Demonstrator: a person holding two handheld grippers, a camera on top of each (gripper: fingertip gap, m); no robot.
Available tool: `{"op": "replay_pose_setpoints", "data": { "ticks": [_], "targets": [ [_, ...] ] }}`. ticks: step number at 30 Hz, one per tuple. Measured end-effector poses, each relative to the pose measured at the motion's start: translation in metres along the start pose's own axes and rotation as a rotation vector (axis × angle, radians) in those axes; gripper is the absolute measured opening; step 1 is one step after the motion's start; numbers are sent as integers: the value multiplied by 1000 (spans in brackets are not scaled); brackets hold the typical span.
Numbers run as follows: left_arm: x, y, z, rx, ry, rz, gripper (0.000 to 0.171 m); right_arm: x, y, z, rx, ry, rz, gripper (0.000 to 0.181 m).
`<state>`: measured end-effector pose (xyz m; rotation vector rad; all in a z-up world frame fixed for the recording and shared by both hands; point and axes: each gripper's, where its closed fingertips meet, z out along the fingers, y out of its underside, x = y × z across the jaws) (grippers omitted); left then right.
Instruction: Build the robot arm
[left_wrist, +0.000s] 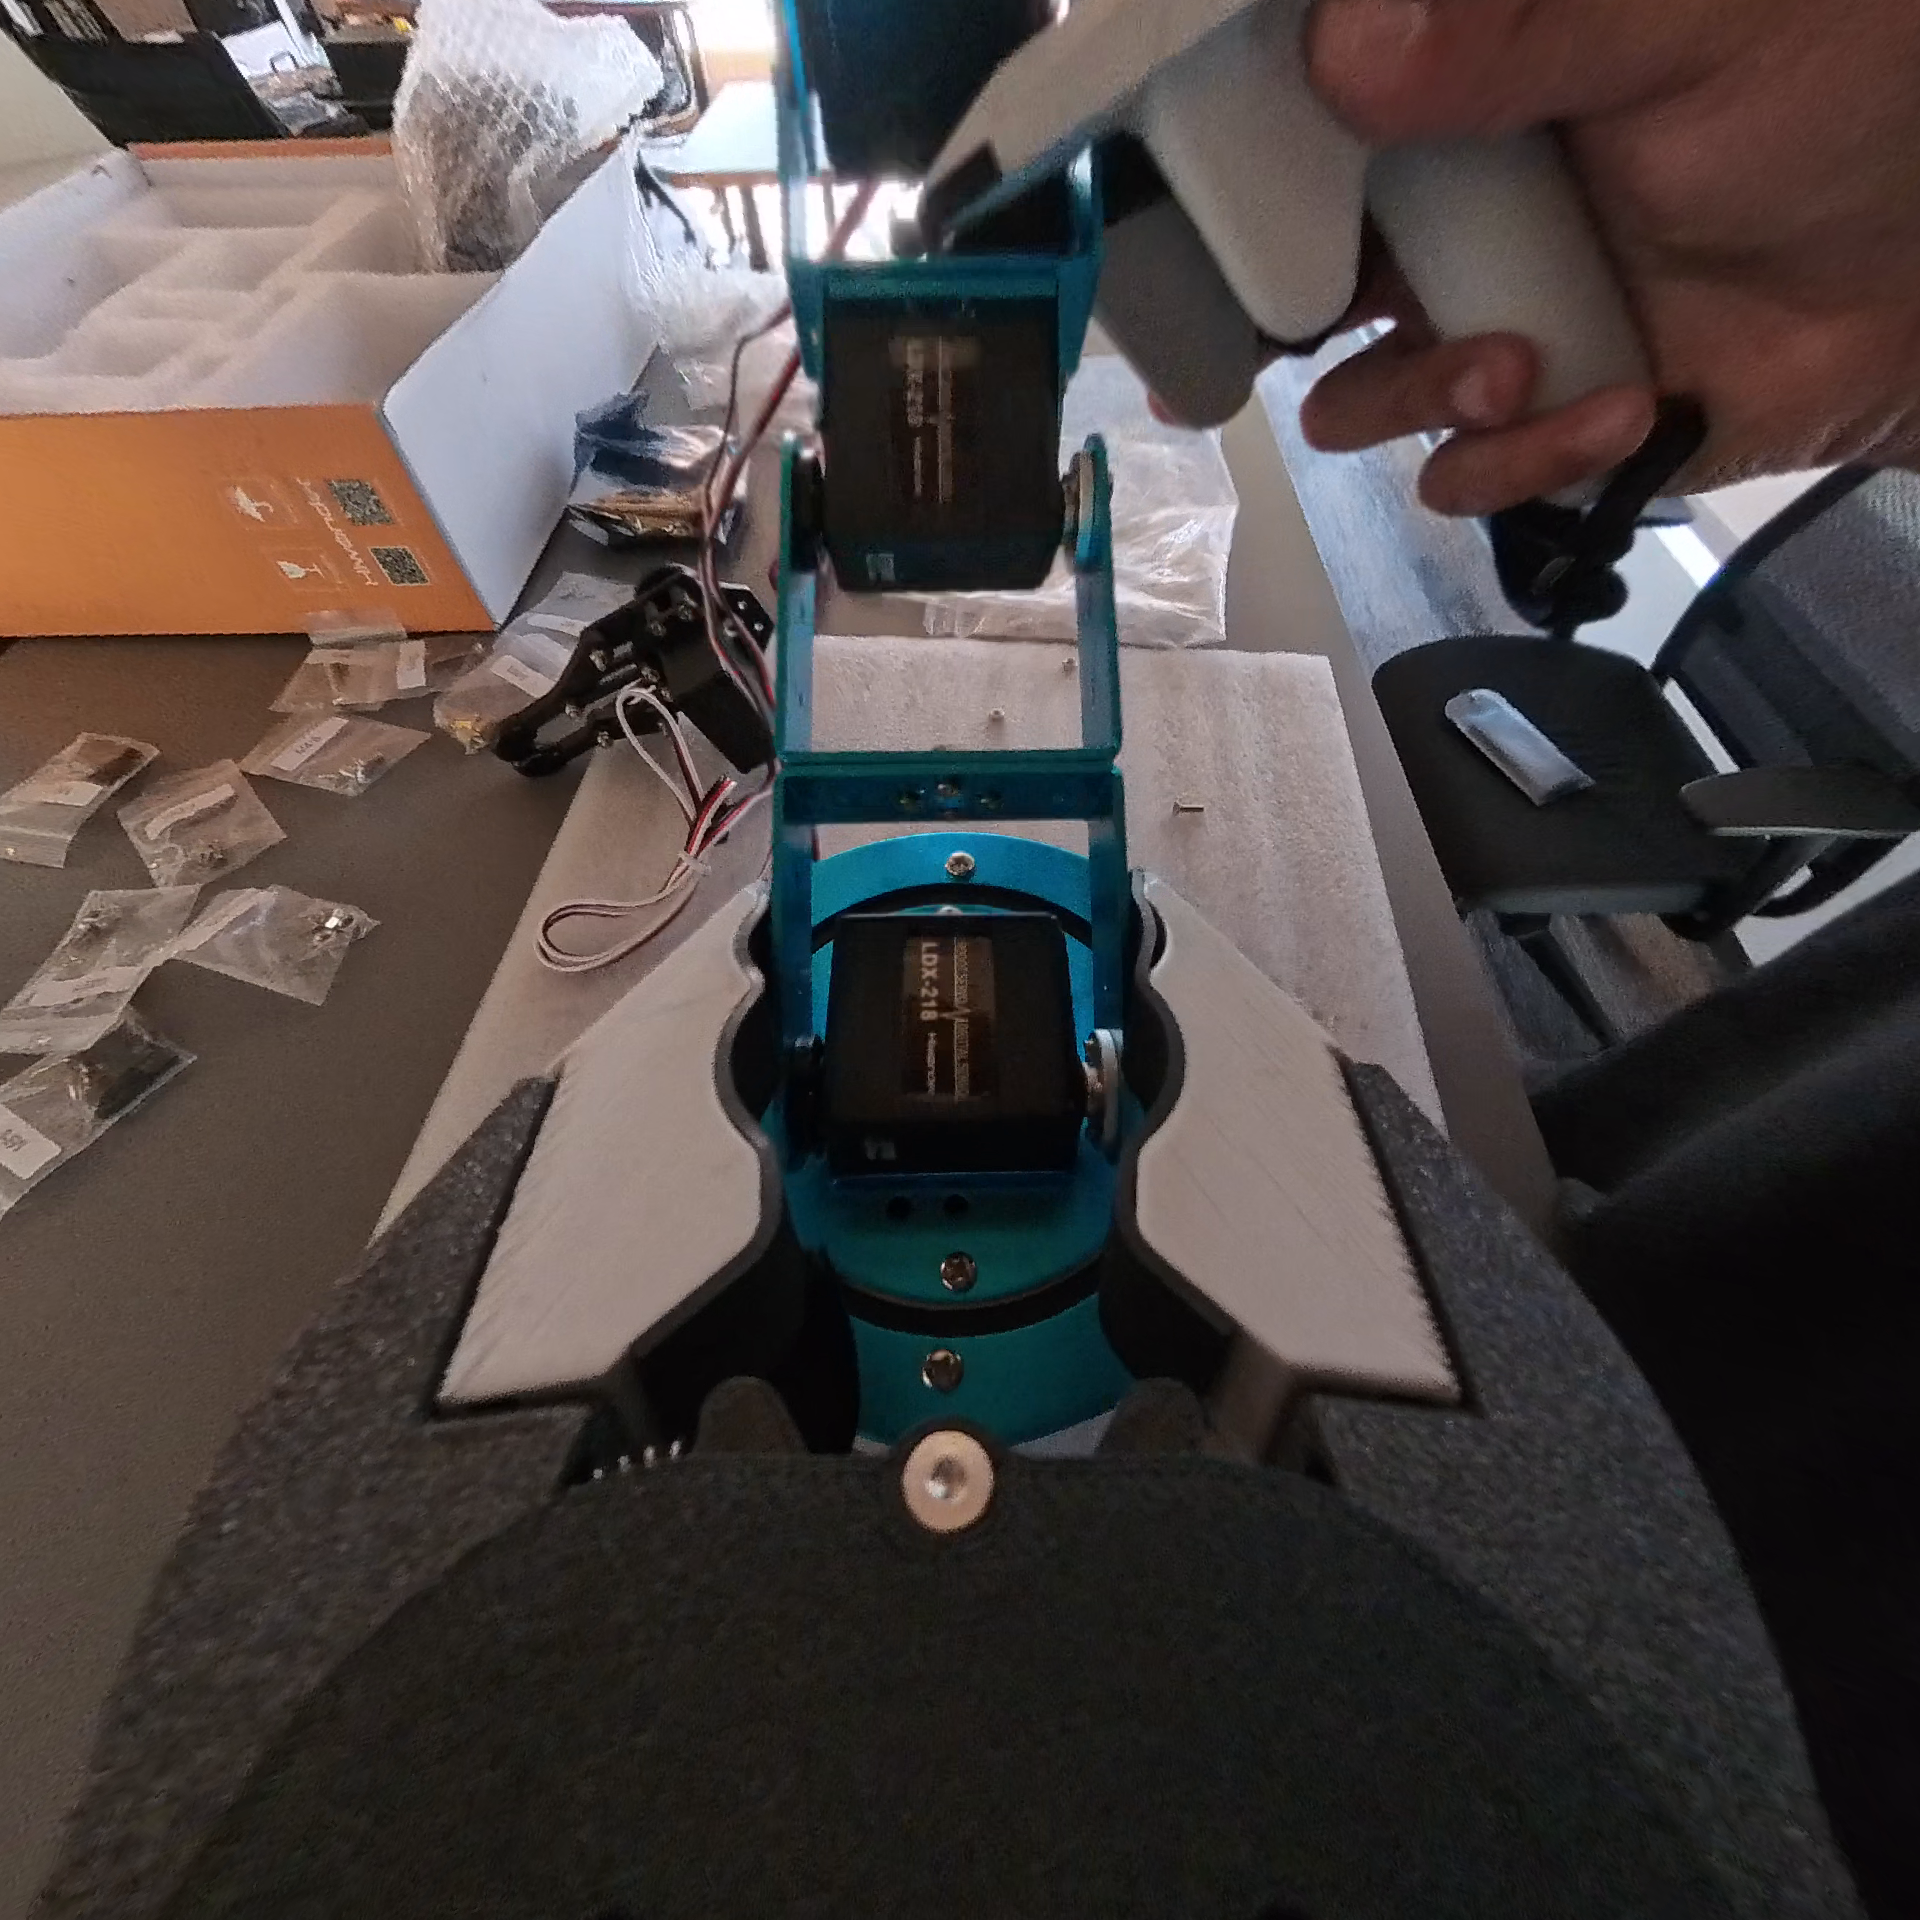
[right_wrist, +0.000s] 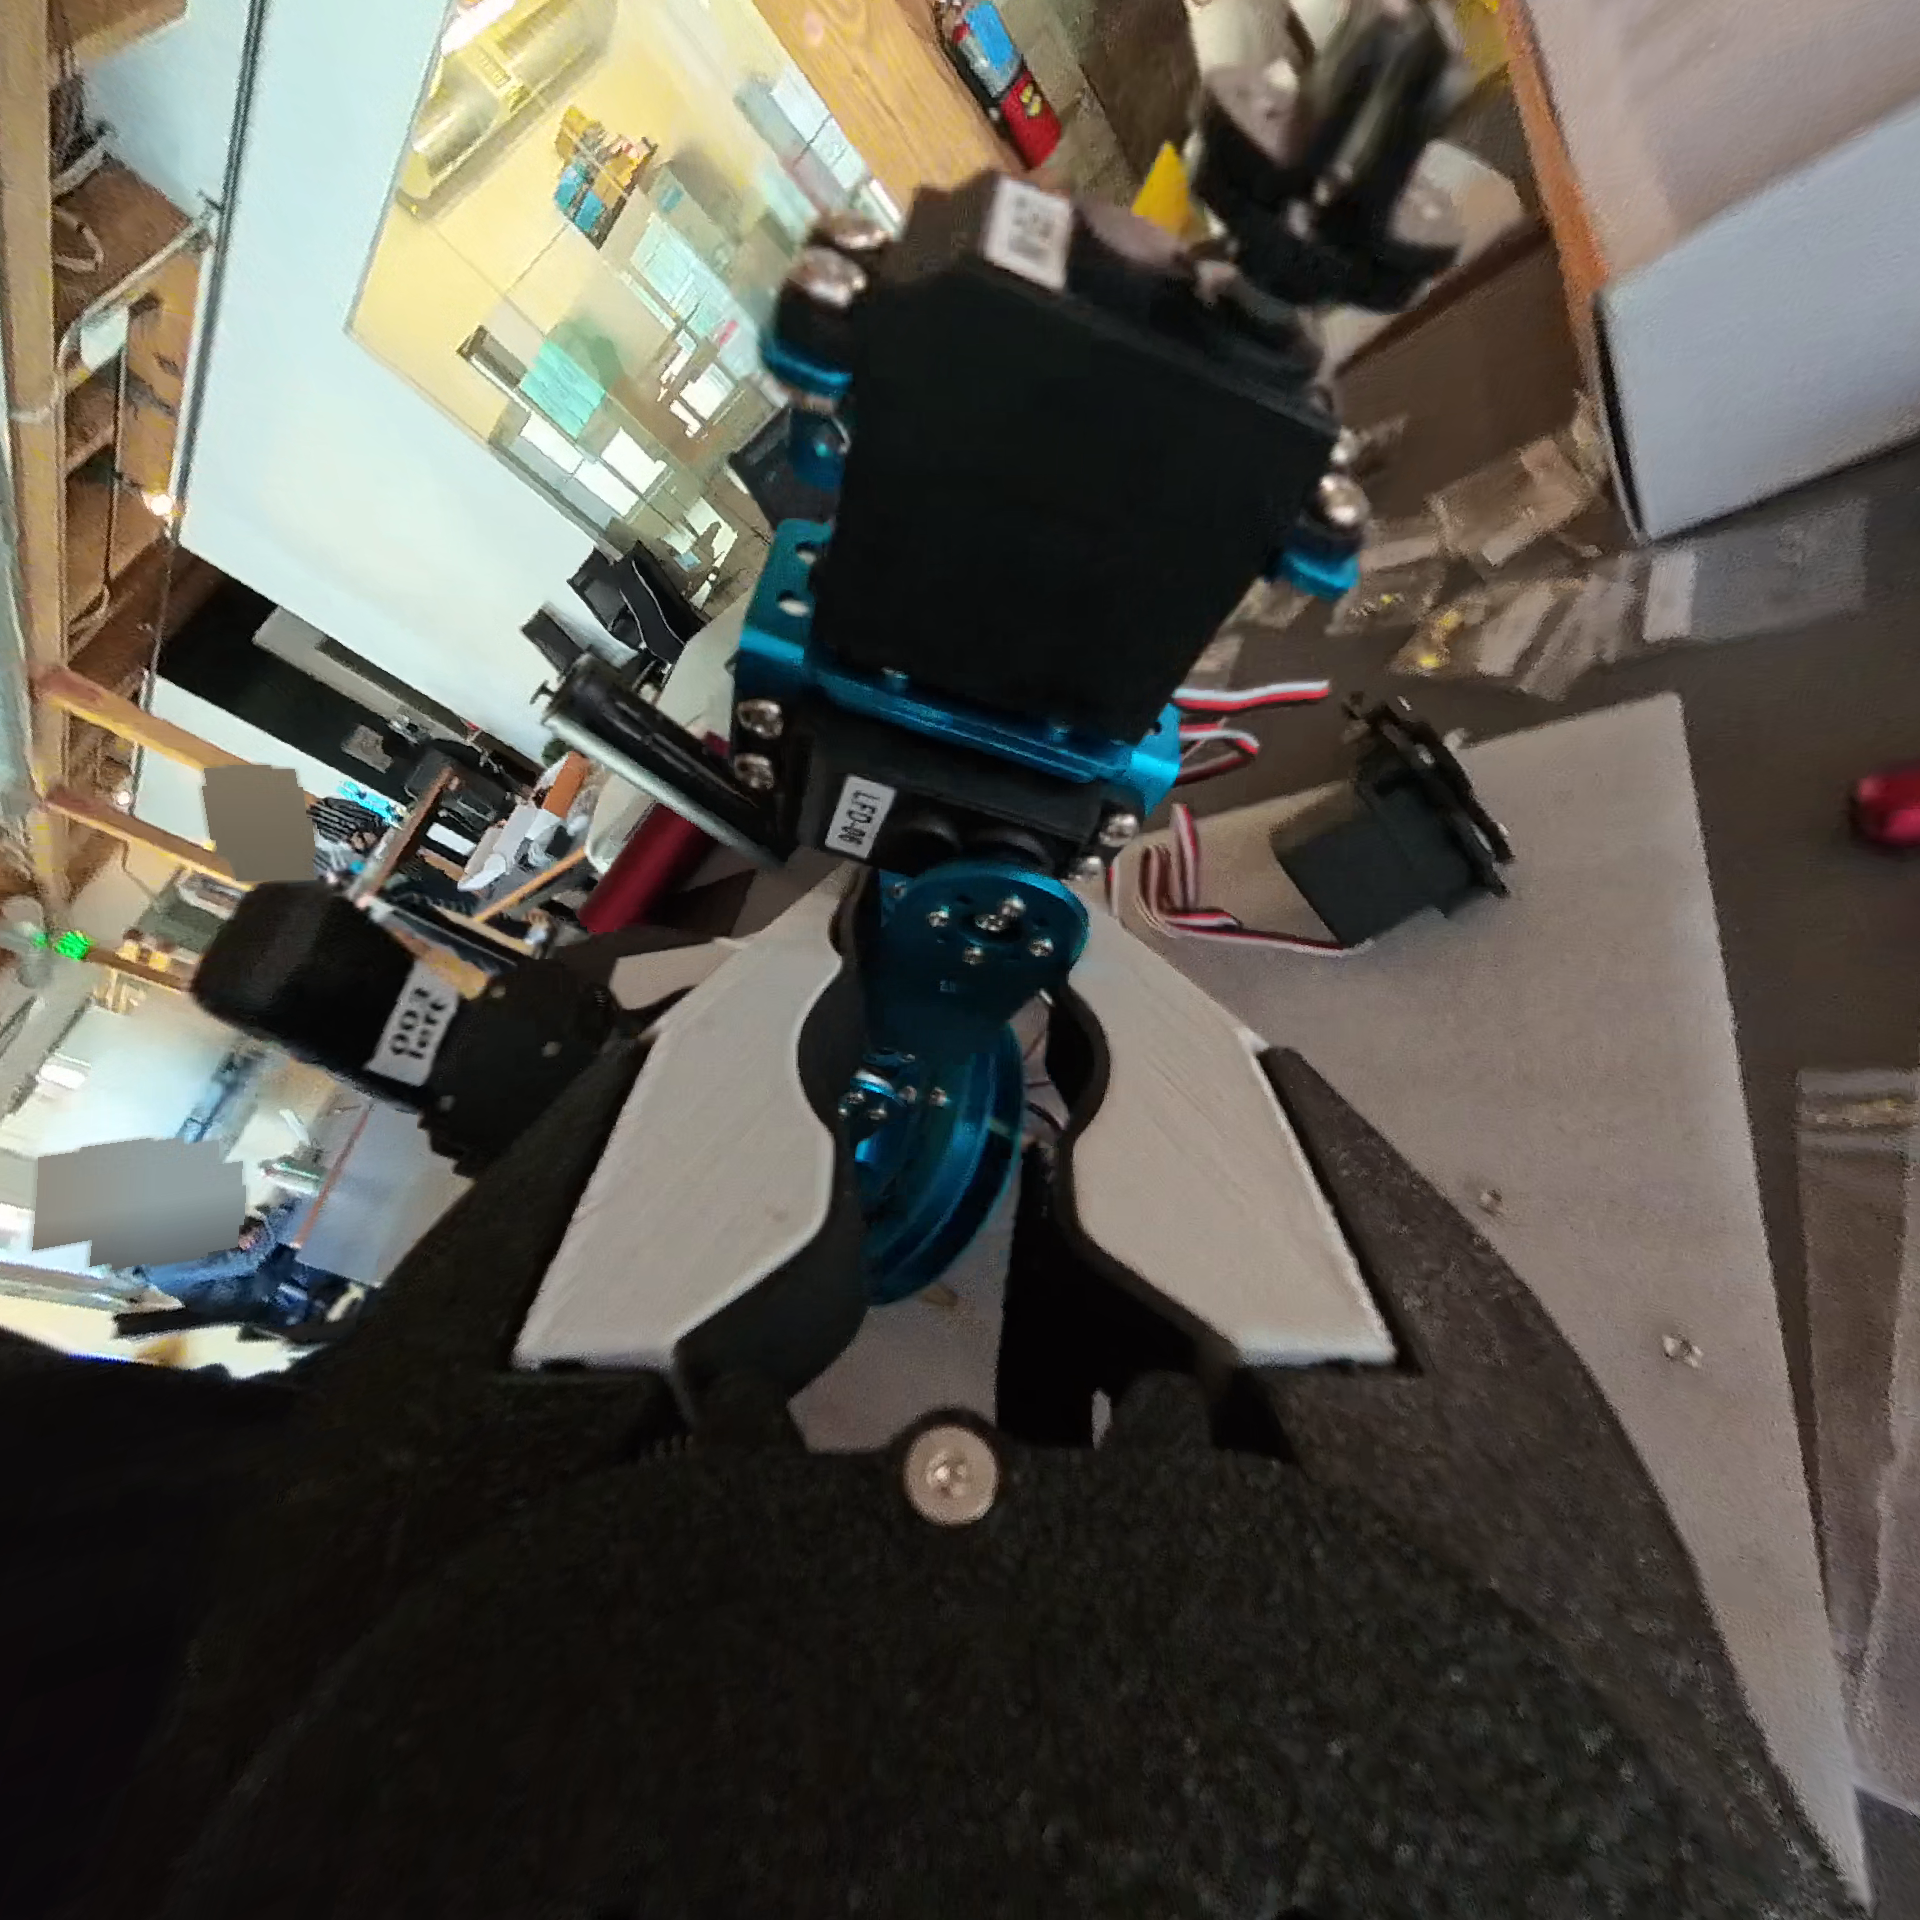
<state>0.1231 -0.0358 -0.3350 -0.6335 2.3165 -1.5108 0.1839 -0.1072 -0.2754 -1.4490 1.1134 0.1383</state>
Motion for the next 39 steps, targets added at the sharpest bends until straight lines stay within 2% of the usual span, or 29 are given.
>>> {"op": "replay_pose_setpoints", "data": {
  "ticks": [5, 13, 17, 20, 23, 26, 27, 31, 34, 35, 36, 39],
  "targets": [
    [0, 4, 5, -77, 16, 6, 67, 32, 17, 1, -11, -7, 91, 30],
    [-1, 6, 7, -122, 8, -10, 67, 40, 19, 5, -6, -33, 151, 29],
    [1, 2, 10, -159, 13, 9, 68, 46, 19, 2, 48, -127, 342, 28],
    [1, -17, 18, -150, -2, 64, 83, 49, 17, -1, 138, -198, 469, 28],
    [3, -22, 35, -197, 20, 93, 83, 43, 18, 2, 188, -271, 566, 37],
    [-6, -15, 47, -277, -20, 135, 76, 43, 19, 5, 234, -237, 538, 43],
    [-10, -15, 48, -284, -33, 129, 66, 44, 19, 5, 238, -227, 536, 44],
    [-14, -14, 47, -262, -44, 98, 66, 49, 22, 13, 219, -188, 499, 34],
    [-10, -13, 44, -237, -54, 112, 66, 43, 38, 29, 136, -198, 563, 48],
    [-8, -12, 43, -234, -58, 117, 66, 38, 40, 33, 149, -227, 604, 45],
    [-7, -10, 42, -235, -60, 118, 66, 33, 38, 35, 176, -258, 629, 33],
    [-7, -7, 40, -235, -65, 112, 66, 34, 41, 40, 204, -200, 599, 27]
  ]
}}
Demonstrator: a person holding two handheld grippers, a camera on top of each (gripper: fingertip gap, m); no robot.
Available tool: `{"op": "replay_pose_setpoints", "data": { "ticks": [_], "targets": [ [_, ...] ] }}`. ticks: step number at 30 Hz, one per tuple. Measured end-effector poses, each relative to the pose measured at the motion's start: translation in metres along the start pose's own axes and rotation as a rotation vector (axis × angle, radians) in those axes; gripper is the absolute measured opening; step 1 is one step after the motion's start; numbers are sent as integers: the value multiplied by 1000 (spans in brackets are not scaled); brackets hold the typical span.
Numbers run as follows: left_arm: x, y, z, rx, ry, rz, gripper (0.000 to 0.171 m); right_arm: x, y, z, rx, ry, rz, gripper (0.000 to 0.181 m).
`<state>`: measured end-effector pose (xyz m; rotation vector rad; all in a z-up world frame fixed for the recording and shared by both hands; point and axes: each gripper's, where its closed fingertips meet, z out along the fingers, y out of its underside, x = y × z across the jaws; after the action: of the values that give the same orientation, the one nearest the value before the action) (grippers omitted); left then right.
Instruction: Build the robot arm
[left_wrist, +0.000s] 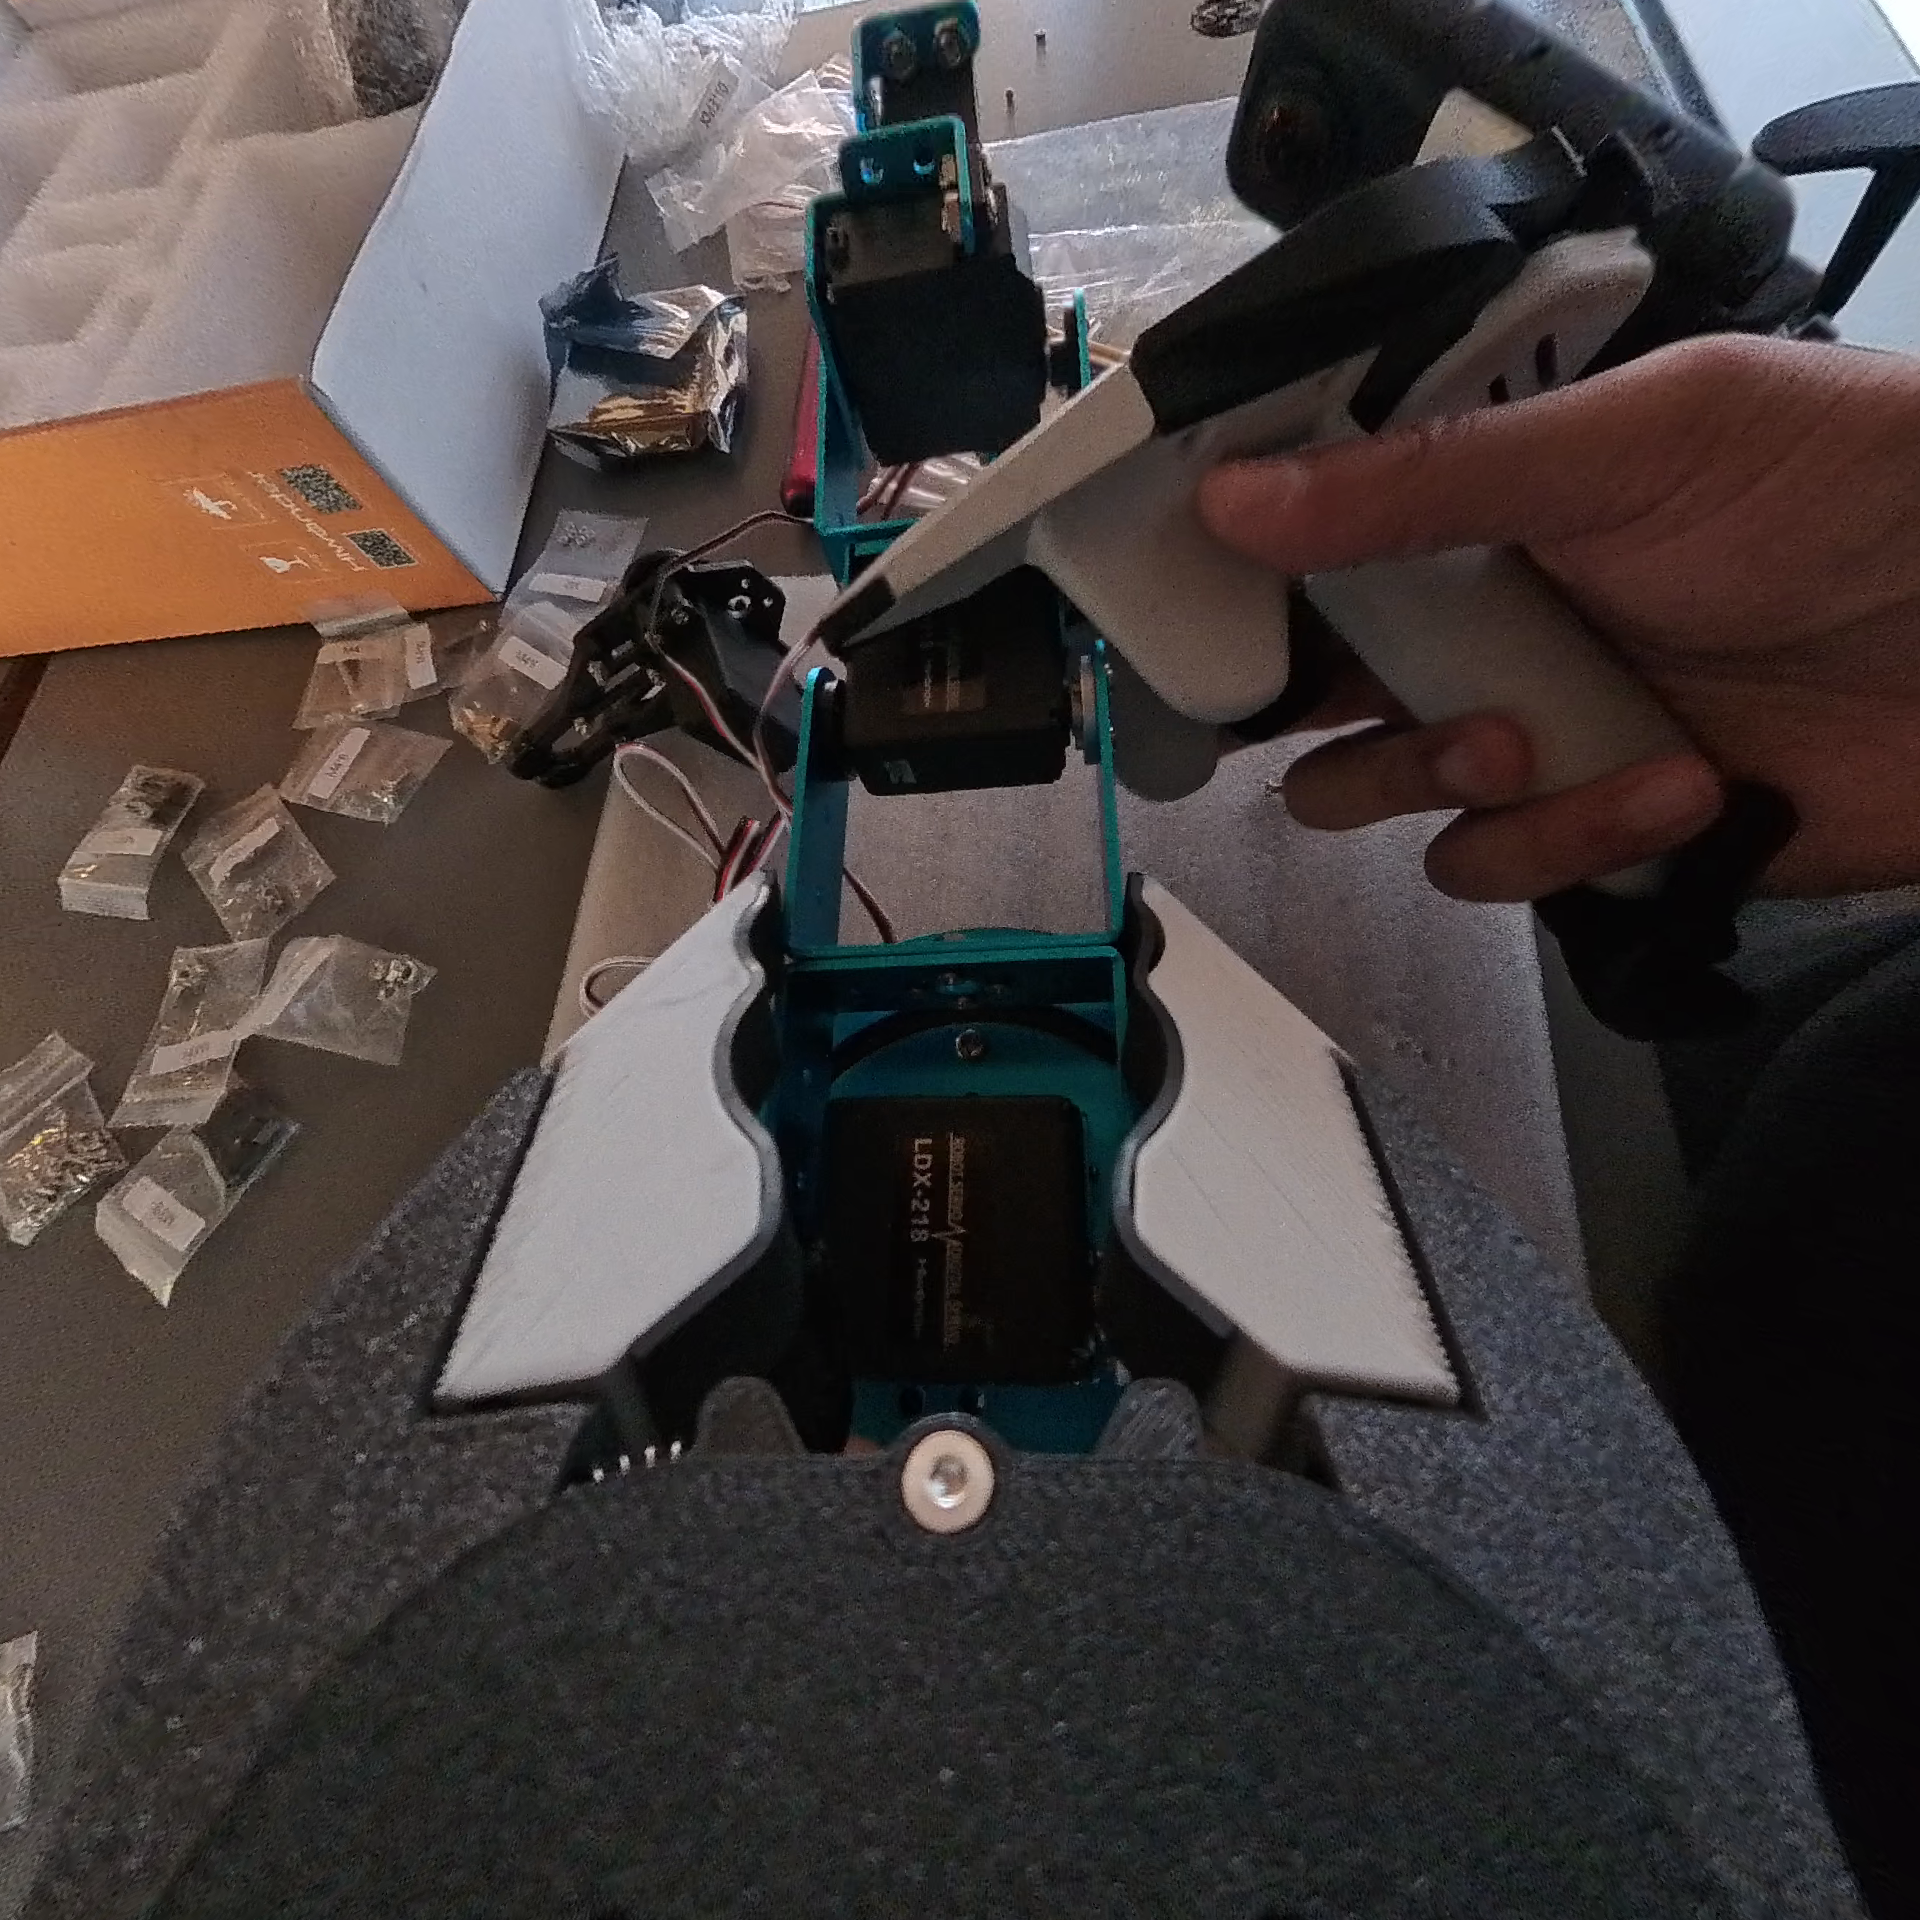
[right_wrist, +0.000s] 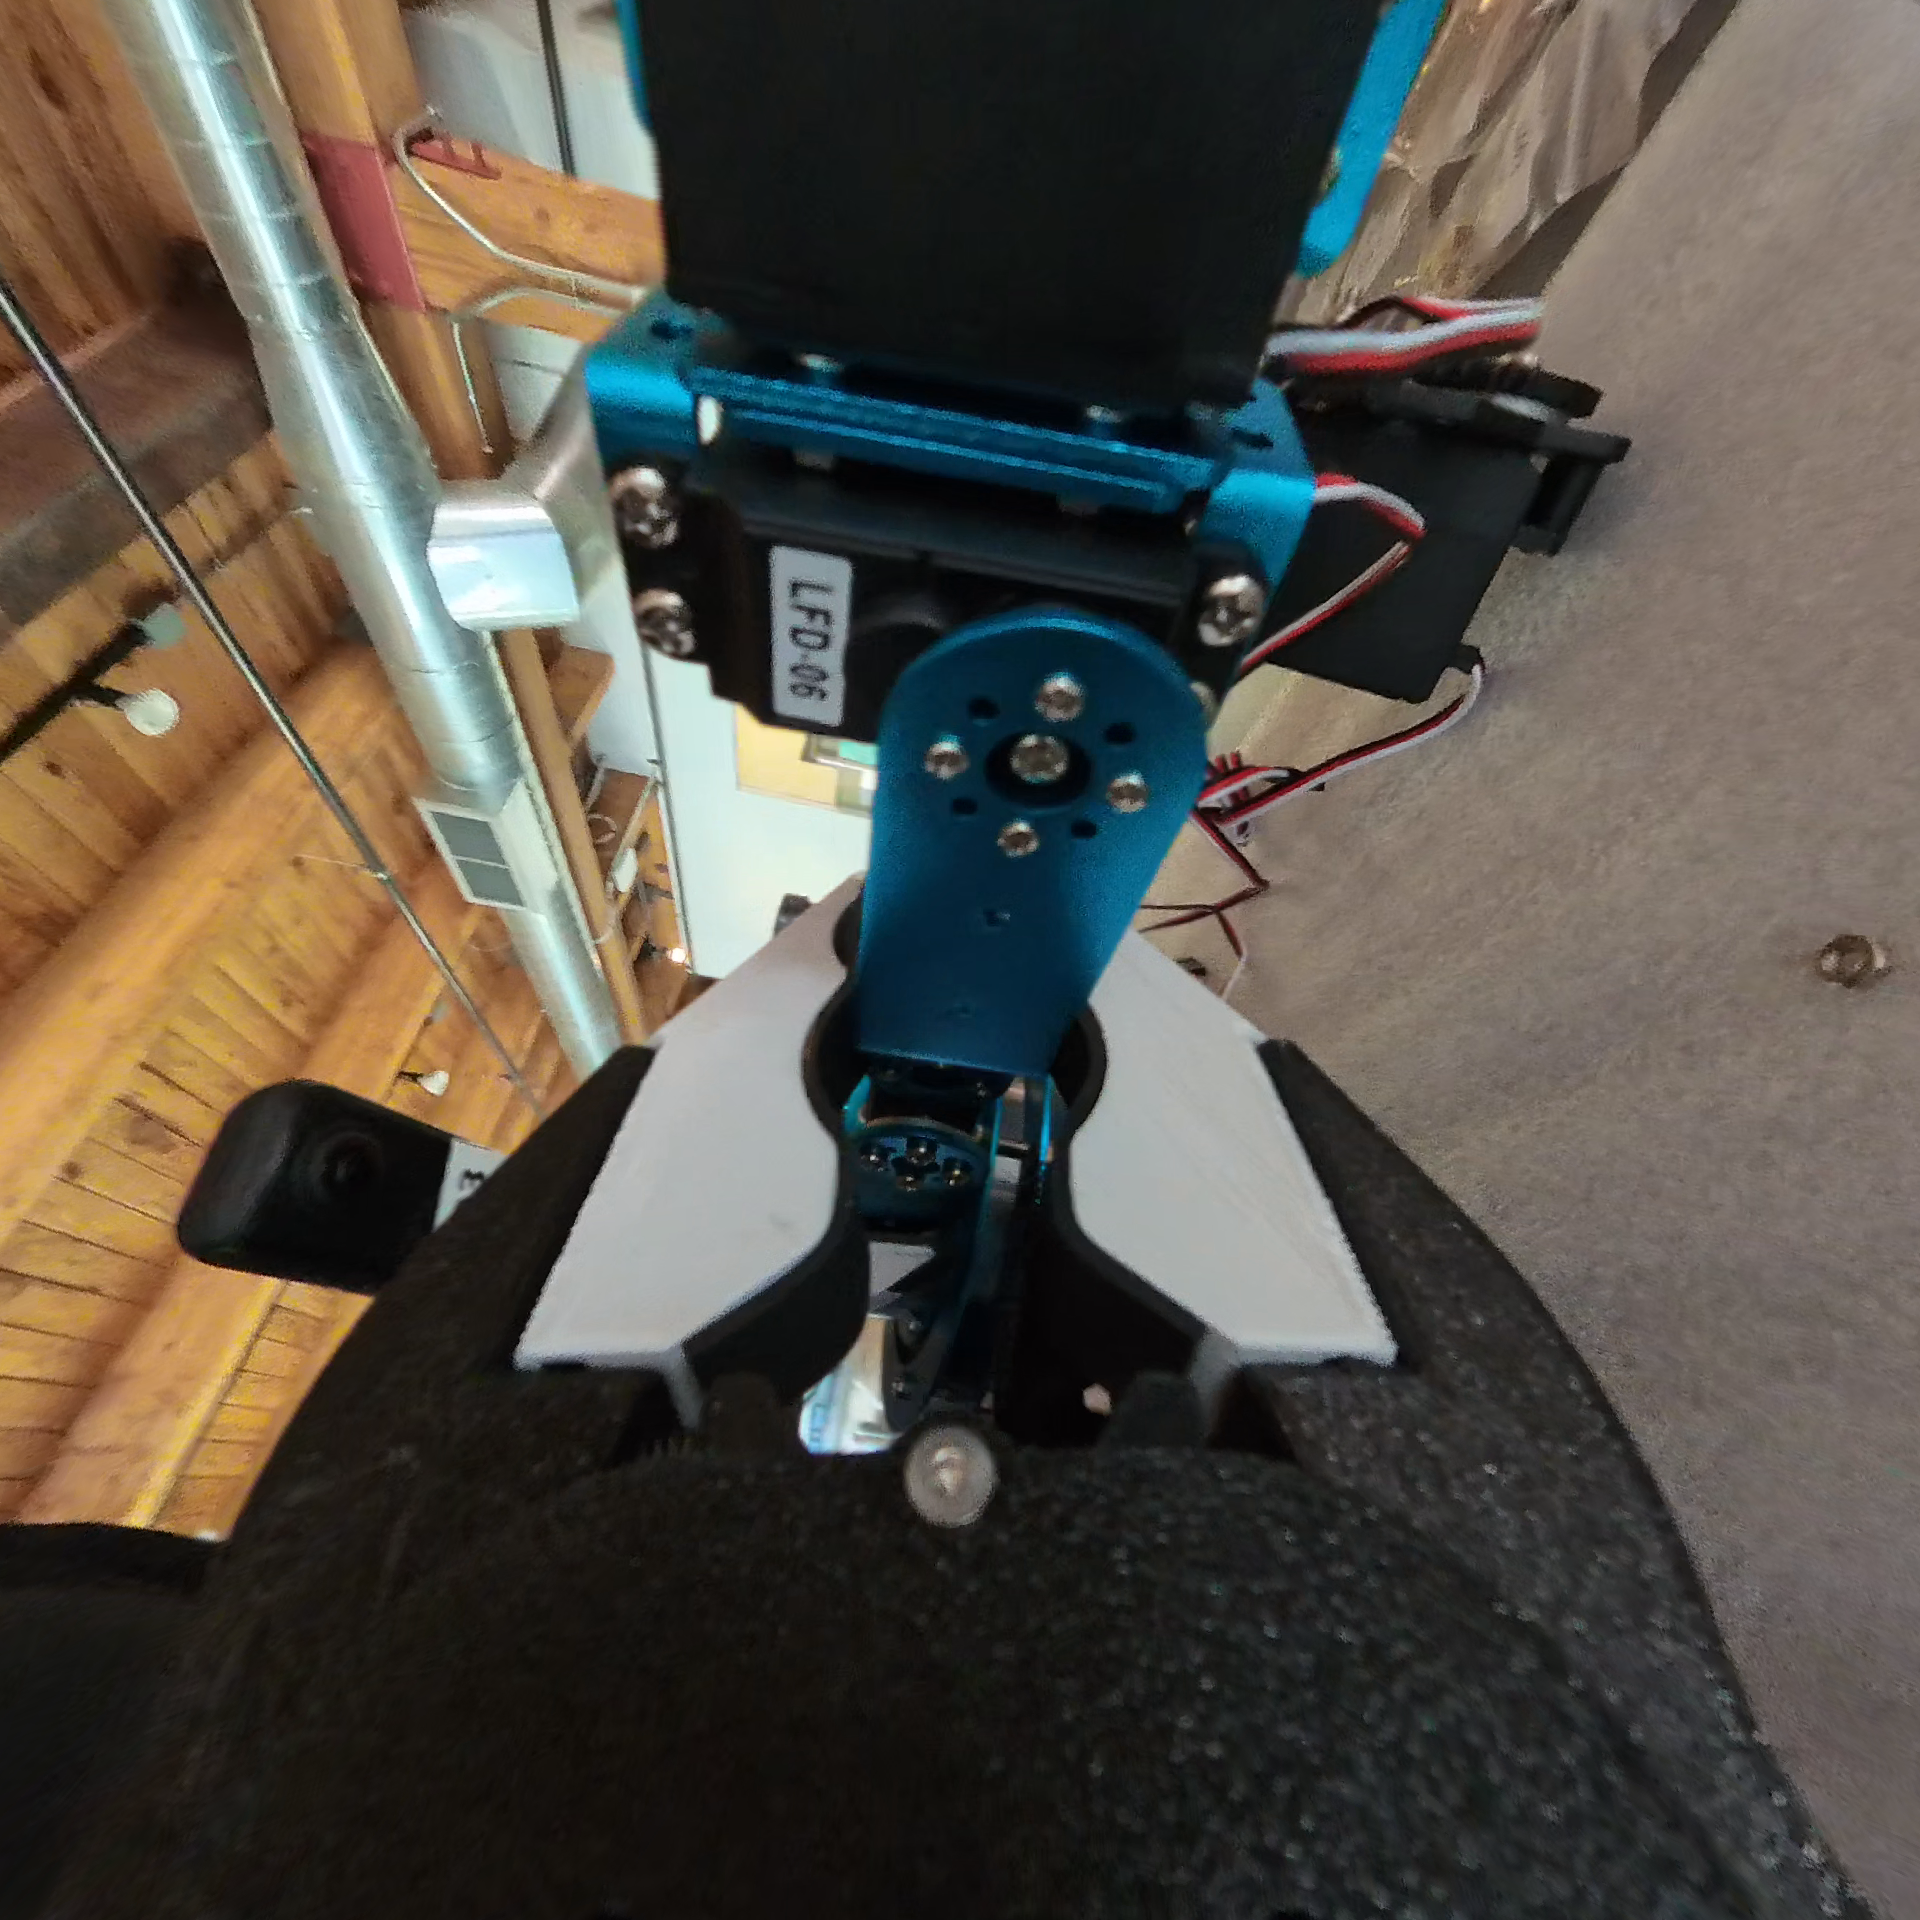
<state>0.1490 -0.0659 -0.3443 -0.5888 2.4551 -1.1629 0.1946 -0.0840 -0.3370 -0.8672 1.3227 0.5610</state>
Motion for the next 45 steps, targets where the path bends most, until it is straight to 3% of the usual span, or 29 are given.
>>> {"op": "replay_pose_setpoints", "data": {
  "ticks": [3, 13, 25, 34, 37, 45],
  "targets": [
    [1, 2, -1, 10, -8, 10, 67, 0, 3, -1, -20, 58, -132, 27],
    [2, 1, -4, 57, -6, 12, 67, -7, 3, -2, -24, 137, -282, 27],
    [3, 0, -5, 66, -10, 18, 67, -16, 7, -1, -143, 442, -1034, 26],
    [3, 0, -4, 66, -8, 25, 66, -18, 11, -3, -260, 689, -1495, 26],
    [3, 0, -4, 68, -7, 18, 66, -18, 11, -2, -287, 727, -1554, 27],
    [4, -2, -5, 92, 28, -5, 66, -23, 13, -9, -241, 641, -1437, 37]
  ]
}}
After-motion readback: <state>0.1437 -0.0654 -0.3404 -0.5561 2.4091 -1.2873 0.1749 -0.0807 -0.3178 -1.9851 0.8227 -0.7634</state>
